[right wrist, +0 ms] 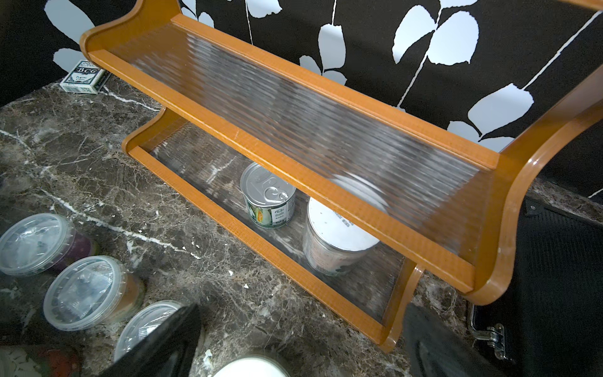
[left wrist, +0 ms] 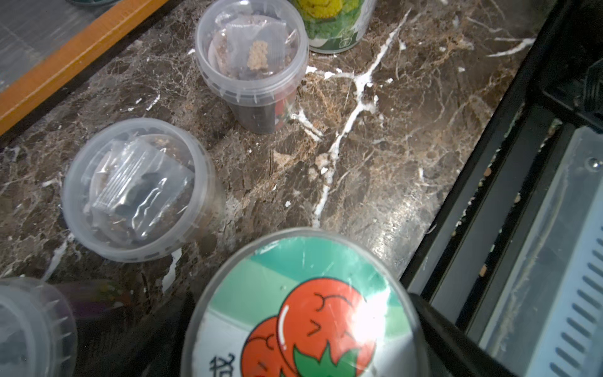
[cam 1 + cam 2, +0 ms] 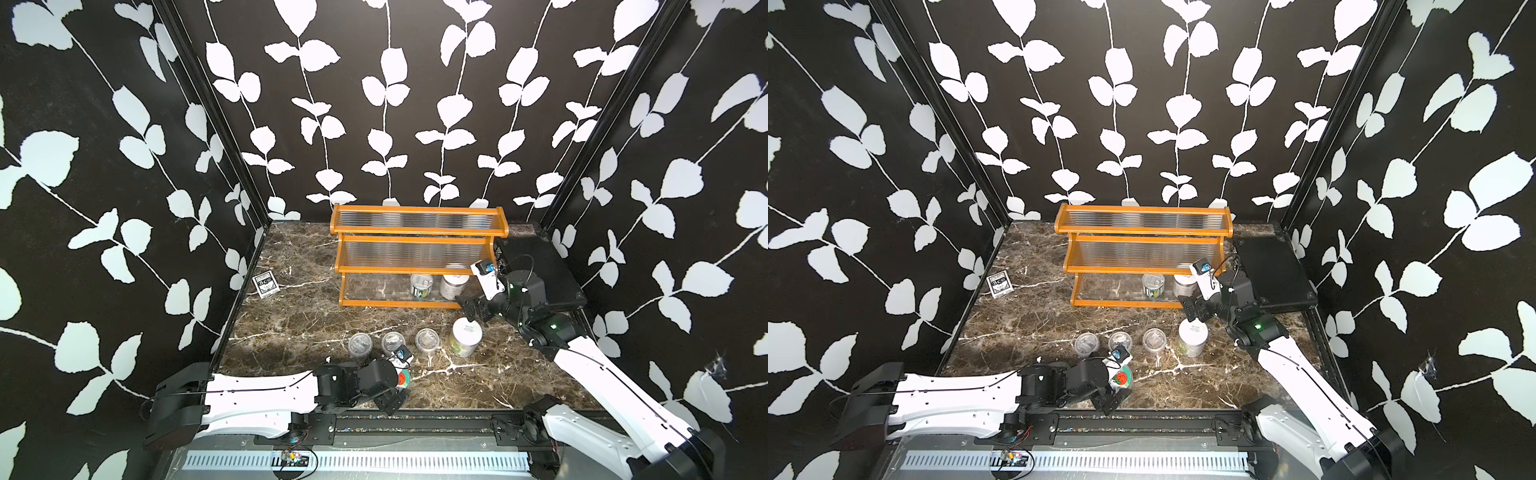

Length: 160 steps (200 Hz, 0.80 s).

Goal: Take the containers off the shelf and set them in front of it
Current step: 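Place the container at the center of the board, then pick up a container from the shelf.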

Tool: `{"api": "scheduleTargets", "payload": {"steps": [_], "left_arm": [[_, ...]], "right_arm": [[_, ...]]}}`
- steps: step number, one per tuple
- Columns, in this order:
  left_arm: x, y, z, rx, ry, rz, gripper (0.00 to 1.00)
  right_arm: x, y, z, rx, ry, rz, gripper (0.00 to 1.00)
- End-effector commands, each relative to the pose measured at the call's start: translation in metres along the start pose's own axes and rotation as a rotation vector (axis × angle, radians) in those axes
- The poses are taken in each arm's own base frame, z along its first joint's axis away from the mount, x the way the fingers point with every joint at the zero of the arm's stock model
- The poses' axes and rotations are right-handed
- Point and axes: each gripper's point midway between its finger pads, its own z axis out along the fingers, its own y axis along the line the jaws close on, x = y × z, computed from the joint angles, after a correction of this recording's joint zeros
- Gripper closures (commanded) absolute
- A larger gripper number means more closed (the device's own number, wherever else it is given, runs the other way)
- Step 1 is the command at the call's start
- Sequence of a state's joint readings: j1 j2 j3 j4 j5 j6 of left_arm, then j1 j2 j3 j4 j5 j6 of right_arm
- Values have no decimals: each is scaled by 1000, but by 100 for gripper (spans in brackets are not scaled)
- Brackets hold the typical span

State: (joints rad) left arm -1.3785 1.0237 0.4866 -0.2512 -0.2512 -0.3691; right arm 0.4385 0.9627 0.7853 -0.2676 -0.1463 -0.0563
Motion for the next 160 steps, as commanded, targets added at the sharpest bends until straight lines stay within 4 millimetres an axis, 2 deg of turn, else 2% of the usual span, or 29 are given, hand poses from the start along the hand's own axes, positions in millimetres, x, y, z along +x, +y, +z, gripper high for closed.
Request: {"api": "scheduleTargets", "payload": {"steps": [1, 39, 81, 115, 136, 160], "left_arm": [[-16, 2, -11, -16, -34, 31, 1], [-41, 0, -27, -19, -55, 87, 1], [-62, 4, -46, 18, -52, 102, 1], [-78, 33, -50, 3, -70, 62, 1], [-82, 53, -51, -14, -83, 8, 1], [-82, 78, -51, -42, -104, -69, 1]], "right_arm": [[-13, -1, -2, -5, -31, -1, 0], [-13, 10, 0, -70, -29, 16, 0], [-3, 30, 8, -150, -7, 131, 0], [7, 58, 27, -130, 54, 184, 0], [10, 78, 47, -114, 81, 250, 0], [12, 83, 73, -32, 122, 327, 0]]}}
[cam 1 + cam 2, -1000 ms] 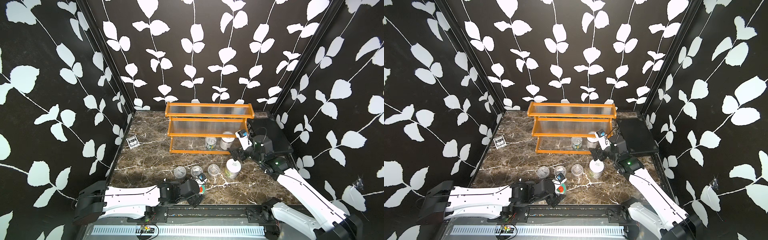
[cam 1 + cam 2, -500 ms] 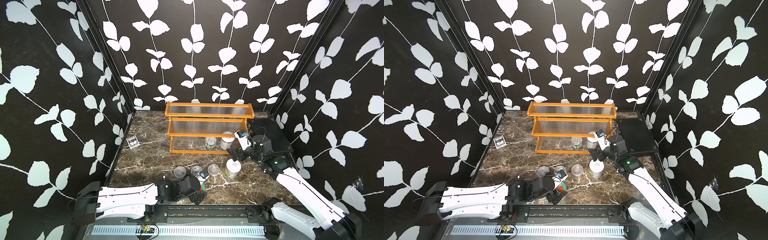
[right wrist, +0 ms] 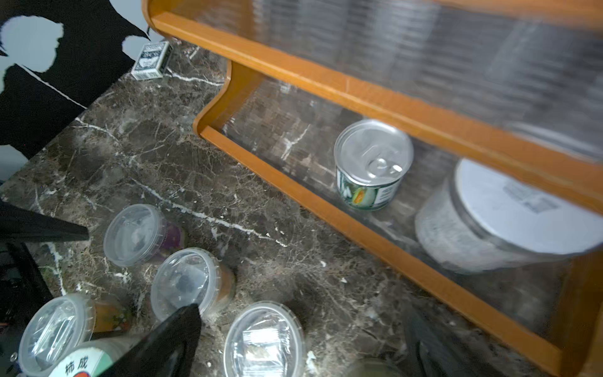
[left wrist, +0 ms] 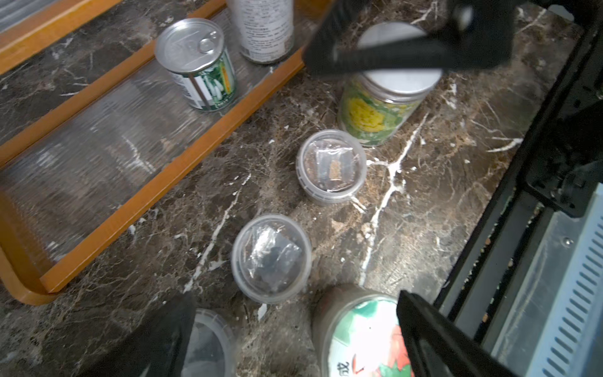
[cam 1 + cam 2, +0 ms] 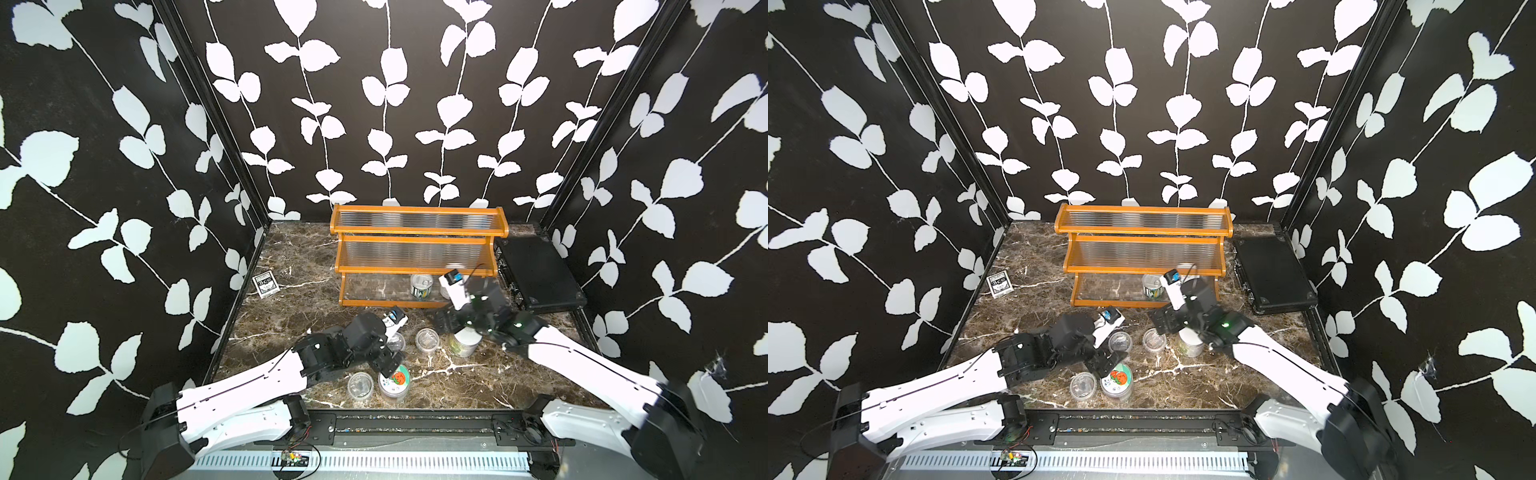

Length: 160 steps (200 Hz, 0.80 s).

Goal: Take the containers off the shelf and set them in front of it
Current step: 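Pick up a container from the shelf.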

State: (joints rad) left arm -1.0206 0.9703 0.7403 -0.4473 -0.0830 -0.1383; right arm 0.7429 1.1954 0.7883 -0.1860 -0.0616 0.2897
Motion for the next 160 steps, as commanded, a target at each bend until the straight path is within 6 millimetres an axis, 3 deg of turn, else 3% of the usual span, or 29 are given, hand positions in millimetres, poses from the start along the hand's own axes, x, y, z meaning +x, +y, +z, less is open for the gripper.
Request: {"api": "scheduleTargets", "payload": {"steps": [1, 33, 57, 78, 93, 160], "left_arm": [[-3, 13, -6, 18, -22, -32, 1], [-2, 33, -2, -21, -46, -106, 1], [-1, 40, -1, -47, -39, -112, 1], [1, 42, 0, -54, -38, -120, 1], [4, 42, 0, -59, -32, -126, 1], [13, 44, 5, -70, -10, -150, 1]], "right_arm": [[-26, -7, 15, 109, -72, 151, 0], [-55, -11, 42, 154, -146, 174, 0], [-57, -28, 66, 253, -142, 214, 0], [-66, -32, 76, 282, -165, 214, 0], [-62, -40, 92, 337, -143, 206, 0], [-61, -70, 124, 472, -148, 216, 0]]}}
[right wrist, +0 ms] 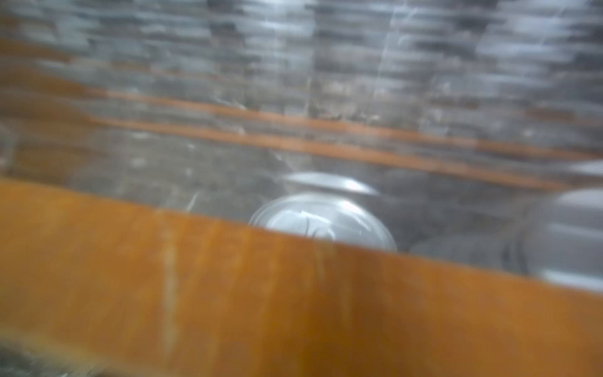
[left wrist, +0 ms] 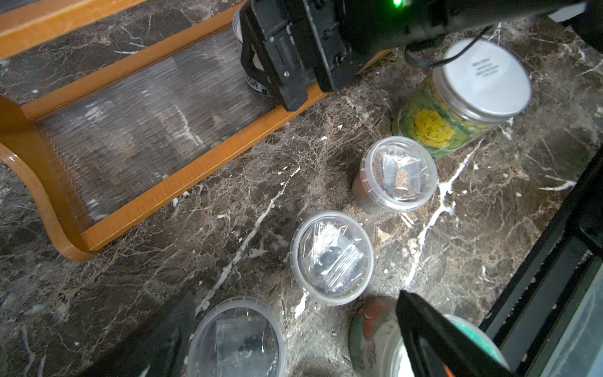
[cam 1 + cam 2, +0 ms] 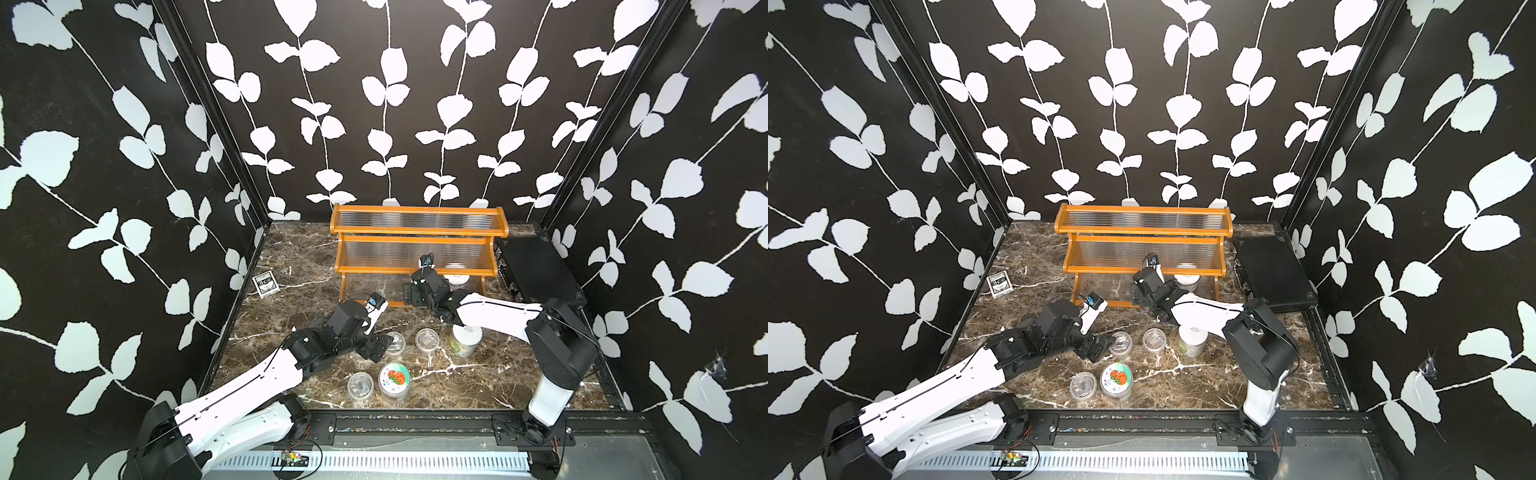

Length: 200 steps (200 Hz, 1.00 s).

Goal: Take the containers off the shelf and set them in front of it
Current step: 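Pick up a container from the shelf.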

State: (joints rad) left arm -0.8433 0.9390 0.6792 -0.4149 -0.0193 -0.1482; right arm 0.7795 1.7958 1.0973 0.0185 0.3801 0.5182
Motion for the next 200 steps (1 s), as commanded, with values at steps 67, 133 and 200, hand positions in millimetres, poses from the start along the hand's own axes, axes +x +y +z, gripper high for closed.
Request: {"api": "scheduleTargets", "payload": {"steps": [67, 133, 200], "left_arm": [[3, 1, 7, -1, -1, -28, 1], [3, -2, 13, 16, 3, -42, 1], [7, -2, 16, 19, 16, -37, 1]], "right_arm": [[-39, -6, 32, 37, -118, 21, 0], [-42, -1, 42, 10, -109, -29, 24], [-31, -3, 21, -36, -88, -54, 29]]}}
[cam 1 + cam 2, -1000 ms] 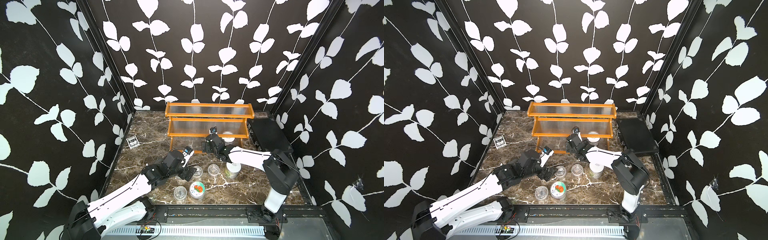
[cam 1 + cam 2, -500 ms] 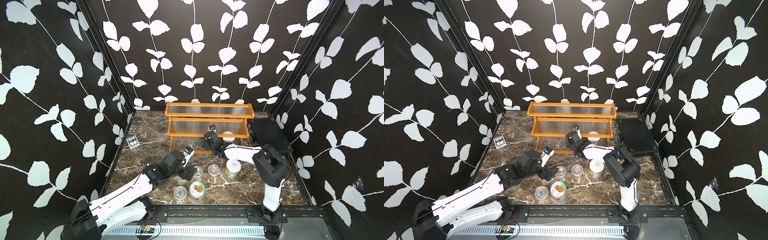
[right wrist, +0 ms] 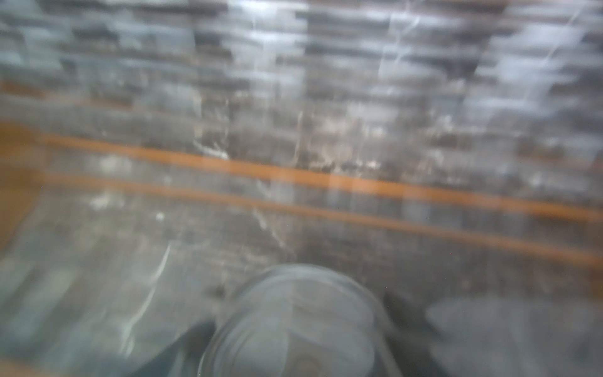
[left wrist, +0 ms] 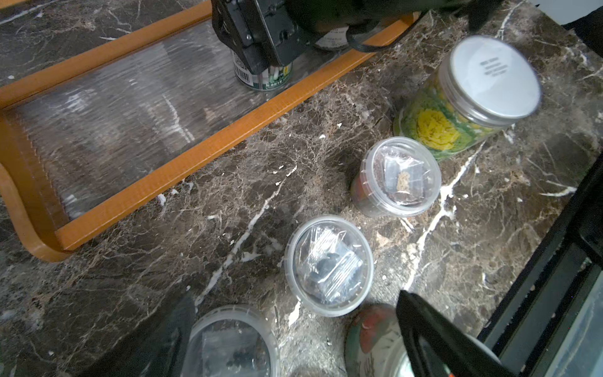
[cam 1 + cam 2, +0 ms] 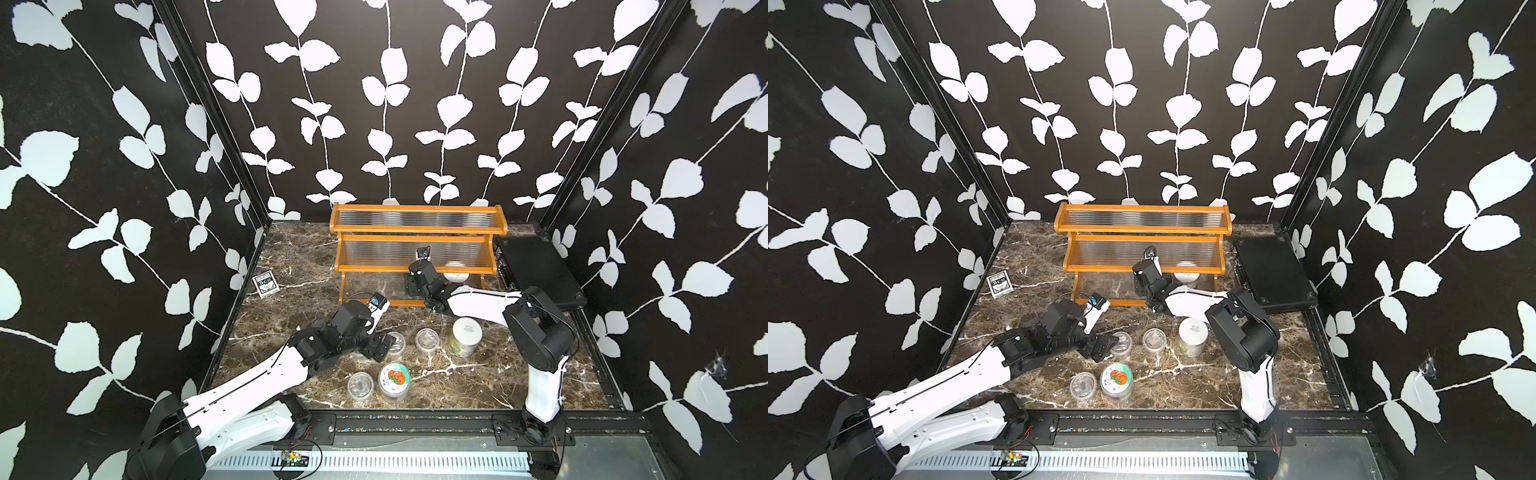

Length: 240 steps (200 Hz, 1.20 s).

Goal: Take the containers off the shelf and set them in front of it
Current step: 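Pick up a container from the shelf, then place the container at the center of the board.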

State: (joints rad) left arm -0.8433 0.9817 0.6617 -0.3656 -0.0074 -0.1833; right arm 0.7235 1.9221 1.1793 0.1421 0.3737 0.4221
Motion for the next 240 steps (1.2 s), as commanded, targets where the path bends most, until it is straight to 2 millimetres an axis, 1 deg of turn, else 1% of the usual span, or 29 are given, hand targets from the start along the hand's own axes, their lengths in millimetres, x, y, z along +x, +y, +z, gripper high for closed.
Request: {"api": "scheduleTargets", "payload": {"steps": [1, 43, 81, 90, 96, 98, 103, 117, 137, 150, 165, 191, 210, 224, 240], "left_arm": [[3, 0, 4, 8, 5, -2, 1], [3, -1, 7, 15, 10, 7, 1], [4, -2, 10, 20, 19, 16, 1], [4, -2, 11, 21, 22, 16, 1], [3, -3, 11, 24, 20, 17, 1], [3, -3, 11, 24, 22, 17, 1], [4, -3, 12, 26, 24, 18, 1], [2, -3, 11, 28, 22, 23, 1], [1, -2, 10, 22, 24, 31, 1], [0, -1, 7, 16, 26, 39, 1], [-1, 2, 4, 1, 25, 49, 1], [-2, 12, -1, -27, 15, 36, 1], [-4, 17, -2, -36, 2, 26, 1], [-7, 18, -2, -34, -3, 21, 1], [-9, 19, -1, -31, -1, 23, 1]], "right_arm": [[-8, 1, -17, -47, -21, -20, 29], [2, 5, -43, -126, 4, -35, 30], [10, 6, -71, -194, 25, -62, 30], [14, 5, -76, -210, 37, -70, 31], [20, 6, -77, -220, 52, -79, 31], [13, 6, -84, -231, 34, -76, 31], [11, 7, -90, -245, 23, -82, 31], [9, 9, -105, -281, 21, -120, 31], [6, 15, -131, -357, 13, -195, 30], [9, 19, -147, -411, 18, -237, 30], [14, 24, -170, -493, 23, -288, 30], [29, 30, -218, -622, 26, -394, 31], [52, 34, -251, -713, 31, -474, 32], [74, 35, -269, -755, 32, -530, 33], [90, 39, -285, -802, 15, -559, 33]]}}
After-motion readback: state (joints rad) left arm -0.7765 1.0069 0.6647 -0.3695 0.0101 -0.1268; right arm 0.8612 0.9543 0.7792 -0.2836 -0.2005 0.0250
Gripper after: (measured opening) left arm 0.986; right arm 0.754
